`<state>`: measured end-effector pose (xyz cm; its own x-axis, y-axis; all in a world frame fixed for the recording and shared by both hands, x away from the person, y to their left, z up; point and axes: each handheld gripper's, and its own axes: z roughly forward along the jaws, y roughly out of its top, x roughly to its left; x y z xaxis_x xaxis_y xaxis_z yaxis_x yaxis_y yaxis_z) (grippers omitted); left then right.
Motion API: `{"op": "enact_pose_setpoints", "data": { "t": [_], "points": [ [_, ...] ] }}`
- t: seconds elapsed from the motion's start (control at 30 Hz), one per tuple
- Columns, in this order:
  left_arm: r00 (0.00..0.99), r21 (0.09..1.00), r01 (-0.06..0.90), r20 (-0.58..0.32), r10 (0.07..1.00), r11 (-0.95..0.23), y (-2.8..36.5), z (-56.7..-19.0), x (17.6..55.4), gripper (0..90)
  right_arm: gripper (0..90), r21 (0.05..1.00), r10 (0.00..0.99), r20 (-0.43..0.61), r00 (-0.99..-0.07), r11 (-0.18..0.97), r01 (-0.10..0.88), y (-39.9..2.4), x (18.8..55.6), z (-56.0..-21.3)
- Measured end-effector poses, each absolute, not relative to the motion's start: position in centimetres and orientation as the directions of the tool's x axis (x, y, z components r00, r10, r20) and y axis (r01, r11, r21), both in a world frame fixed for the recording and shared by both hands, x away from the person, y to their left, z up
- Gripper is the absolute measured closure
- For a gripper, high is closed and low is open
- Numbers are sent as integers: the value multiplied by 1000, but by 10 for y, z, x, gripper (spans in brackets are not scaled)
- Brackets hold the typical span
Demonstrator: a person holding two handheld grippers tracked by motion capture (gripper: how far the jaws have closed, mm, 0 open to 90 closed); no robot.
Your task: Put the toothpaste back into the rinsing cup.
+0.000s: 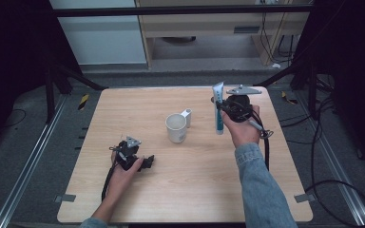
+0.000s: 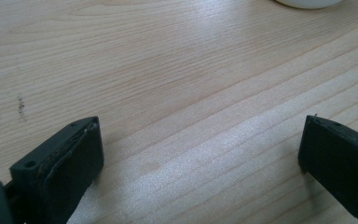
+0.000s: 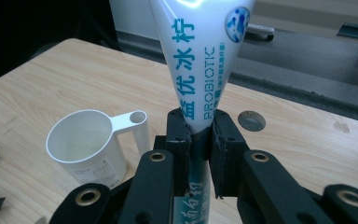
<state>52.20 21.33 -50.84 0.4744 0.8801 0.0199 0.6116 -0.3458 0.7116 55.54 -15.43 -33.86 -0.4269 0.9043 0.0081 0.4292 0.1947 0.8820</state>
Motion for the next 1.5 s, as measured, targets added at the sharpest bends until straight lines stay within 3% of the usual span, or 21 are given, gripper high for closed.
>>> {"op": "enact_pose_setpoints", "data": {
  "t": [1.5],
  "points": [
    [474,713,609,22,880,-346,213,-509,522,0,792,938,892,31,-450,129,320,-102,561,-316]
  ]
}}
